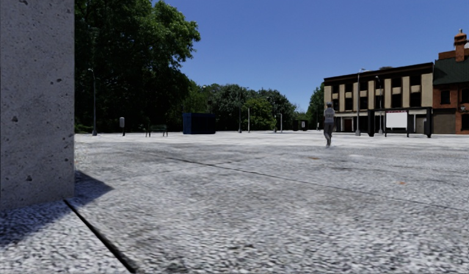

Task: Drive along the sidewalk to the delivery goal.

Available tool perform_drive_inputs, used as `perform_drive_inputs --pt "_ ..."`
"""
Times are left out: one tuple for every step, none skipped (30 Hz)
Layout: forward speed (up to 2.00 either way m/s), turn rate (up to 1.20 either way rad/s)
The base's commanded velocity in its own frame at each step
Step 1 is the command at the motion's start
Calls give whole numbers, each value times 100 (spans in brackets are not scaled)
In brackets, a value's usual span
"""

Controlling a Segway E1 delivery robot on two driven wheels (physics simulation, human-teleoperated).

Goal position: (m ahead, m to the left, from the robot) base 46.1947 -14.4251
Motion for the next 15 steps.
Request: perform_drive_inputs --pt "200 0" --pt "200 0" --pt "200 0" --pt "200 0" --pt "200 0" --pt "200 0" --pt "200 0" --pt "200 0" --pt "200 0" --pt "200 0" --pt "200 0" --pt "200 0" --pt "200 0" --pt "200 0" --pt "200 0"
